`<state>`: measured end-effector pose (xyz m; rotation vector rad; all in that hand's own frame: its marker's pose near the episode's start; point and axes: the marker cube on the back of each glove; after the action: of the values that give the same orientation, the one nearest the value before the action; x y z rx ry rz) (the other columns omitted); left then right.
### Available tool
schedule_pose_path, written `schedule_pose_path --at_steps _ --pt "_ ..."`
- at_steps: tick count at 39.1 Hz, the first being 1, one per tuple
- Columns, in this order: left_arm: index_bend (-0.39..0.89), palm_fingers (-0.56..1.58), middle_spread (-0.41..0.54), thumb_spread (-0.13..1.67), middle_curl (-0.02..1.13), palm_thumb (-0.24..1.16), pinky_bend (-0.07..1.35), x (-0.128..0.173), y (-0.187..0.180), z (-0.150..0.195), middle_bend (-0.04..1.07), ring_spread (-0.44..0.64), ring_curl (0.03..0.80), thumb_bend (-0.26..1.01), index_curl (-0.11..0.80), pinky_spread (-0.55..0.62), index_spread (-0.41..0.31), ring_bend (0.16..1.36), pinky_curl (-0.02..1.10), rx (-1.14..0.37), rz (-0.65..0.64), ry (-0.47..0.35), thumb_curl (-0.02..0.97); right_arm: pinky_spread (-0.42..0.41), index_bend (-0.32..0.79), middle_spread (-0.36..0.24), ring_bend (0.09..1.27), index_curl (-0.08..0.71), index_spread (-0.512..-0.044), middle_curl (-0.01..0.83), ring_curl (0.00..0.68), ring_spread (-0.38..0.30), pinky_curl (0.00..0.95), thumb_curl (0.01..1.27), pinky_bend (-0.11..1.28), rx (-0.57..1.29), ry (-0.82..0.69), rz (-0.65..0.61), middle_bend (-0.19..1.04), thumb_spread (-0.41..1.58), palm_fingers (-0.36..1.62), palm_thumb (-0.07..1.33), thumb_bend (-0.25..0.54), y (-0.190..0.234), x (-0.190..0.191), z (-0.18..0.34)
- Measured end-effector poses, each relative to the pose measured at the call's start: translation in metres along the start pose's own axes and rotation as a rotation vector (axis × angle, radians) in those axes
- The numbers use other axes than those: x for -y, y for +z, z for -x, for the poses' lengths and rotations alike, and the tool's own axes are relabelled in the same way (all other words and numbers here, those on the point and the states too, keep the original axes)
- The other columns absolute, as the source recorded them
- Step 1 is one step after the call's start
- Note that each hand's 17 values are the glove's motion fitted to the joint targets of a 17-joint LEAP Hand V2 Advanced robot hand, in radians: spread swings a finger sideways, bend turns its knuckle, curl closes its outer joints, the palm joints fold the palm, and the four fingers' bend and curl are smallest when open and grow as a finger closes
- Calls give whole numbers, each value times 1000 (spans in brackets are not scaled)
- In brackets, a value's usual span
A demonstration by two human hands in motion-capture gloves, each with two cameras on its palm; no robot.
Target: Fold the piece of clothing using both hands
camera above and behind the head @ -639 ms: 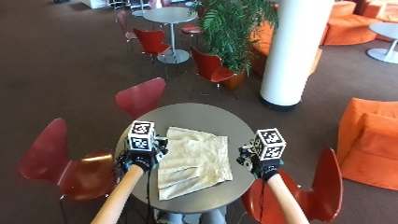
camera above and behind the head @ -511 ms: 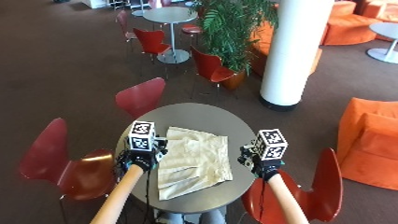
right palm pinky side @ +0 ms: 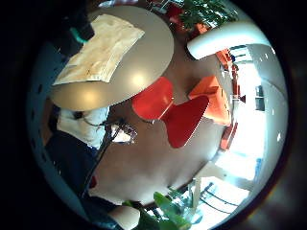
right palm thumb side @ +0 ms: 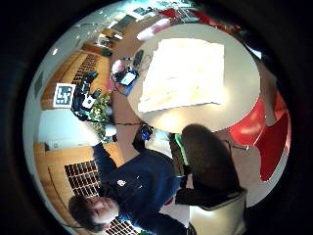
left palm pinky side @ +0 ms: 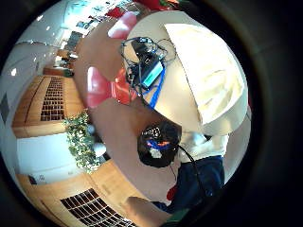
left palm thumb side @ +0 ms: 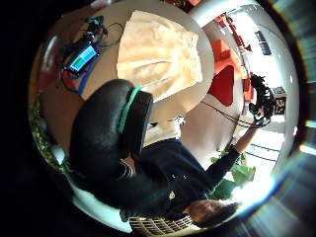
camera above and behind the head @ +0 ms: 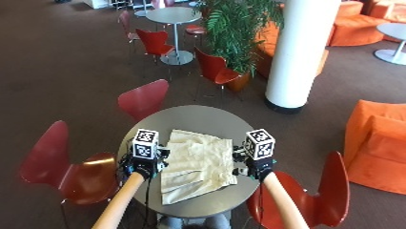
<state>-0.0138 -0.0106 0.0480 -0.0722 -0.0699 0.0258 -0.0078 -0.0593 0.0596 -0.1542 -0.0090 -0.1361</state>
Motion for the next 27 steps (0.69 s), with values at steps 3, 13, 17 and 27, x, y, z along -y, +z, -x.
schedule_pose_path --at_steps 3,13,17,27 --pt "177 270 116 1137 234 191 200 5 7 0 166 324 205 28 294 353 -79 456 203 -21 -11 14 182 42 -47 -87 504 155 -343 284 325 -68 333 210 539 -49 -4 21 182 1195 402 429 179 5 7 6" --pt "165 252 120 1145 245 273 241 0 31 -19 160 321 228 15 315 326 -80 487 251 -63 72 102 234 50 59 -73 548 101 -370 320 328 -61 350 272 612 -125 -7 98 215 1117 337 531 132 30 23 23" --pt "161 278 112 1140 256 301 255 -2 48 -29 178 299 235 5 320 305 -87 497 266 -55 117 135 250 51 93 -77 553 110 -372 333 331 -66 349 294 604 -146 -15 130 225 1094 354 572 116 48 31 23" --pt "135 215 130 1110 272 343 322 12 114 -51 148 277 256 -15 319 250 -94 509 310 -112 163 196 284 42 88 -89 569 125 -372 352 343 -93 354 343 609 -171 16 221 218 1054 362 660 74 104 60 11"
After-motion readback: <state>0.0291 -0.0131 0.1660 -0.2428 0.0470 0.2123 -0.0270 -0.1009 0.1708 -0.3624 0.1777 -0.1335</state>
